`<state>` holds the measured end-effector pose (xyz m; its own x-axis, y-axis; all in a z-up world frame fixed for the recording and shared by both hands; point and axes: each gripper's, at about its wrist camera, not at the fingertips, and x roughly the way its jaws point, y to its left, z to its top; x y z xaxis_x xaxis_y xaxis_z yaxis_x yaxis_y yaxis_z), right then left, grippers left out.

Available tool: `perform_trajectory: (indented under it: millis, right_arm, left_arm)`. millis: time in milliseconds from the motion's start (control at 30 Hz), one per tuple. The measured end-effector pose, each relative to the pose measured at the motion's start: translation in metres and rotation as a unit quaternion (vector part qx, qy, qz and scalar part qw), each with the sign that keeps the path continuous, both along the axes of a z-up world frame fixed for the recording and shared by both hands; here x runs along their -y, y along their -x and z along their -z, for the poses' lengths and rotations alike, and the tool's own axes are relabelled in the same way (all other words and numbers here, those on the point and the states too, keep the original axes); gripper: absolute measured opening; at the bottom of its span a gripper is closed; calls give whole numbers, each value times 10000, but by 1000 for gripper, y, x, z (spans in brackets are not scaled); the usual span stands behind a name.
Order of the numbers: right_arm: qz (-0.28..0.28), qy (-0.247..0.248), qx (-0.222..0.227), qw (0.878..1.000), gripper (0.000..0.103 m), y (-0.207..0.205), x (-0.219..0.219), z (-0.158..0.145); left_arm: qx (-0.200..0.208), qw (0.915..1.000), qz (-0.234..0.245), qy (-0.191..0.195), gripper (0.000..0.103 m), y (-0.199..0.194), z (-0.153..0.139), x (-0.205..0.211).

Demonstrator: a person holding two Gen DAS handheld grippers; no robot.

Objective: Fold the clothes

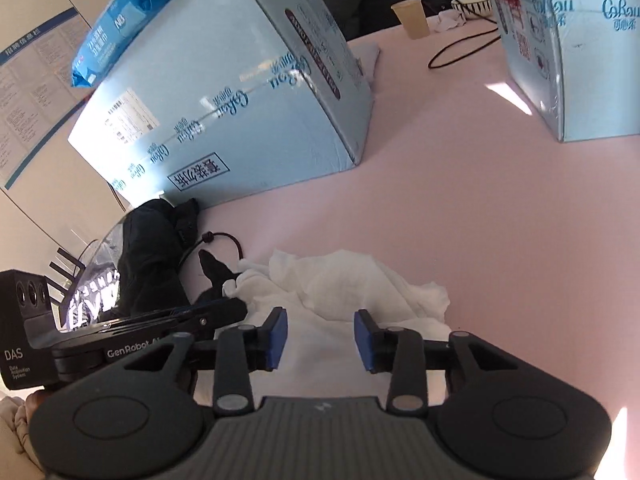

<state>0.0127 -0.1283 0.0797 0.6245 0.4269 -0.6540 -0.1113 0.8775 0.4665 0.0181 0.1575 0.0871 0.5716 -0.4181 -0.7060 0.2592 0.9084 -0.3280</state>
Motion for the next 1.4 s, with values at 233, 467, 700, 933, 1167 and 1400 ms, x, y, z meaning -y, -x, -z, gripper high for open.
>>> perform_trajectory:
  millis: [233, 467, 700, 933, 1167, 1400]
  right_arm:
    - [204, 46, -475, 9987, 65, 10, 39, 1]
    - [-131, 30, -678, 9976, 65, 2, 36, 19]
    - [-192, -198, -829, 9962, 65, -6, 46, 31]
    - [-258, -484, -1015, 9933, 65, -20, 50, 47]
    - [-478, -678, -1157, 9898, 61, -39, 37, 54]
    - [-569, -689, -1102, 9899, 33, -38, 34, 54]
  left_arm:
    - [-1024, 9843, -1376, 416, 57, 63, -7, -33]
    - [-970, 9641, -2390, 622, 73, 81, 24, -18]
    - [-810, 9434, -3004, 1148, 82, 67, 51, -14]
    - [-648, 9485, -2881, 1145, 87, 48, 53, -7]
    - [-591, 9567, -2641, 1070, 88, 34, 55, 3]
    - [-535, 9658, -2357, 939, 32, 30, 60, 3]
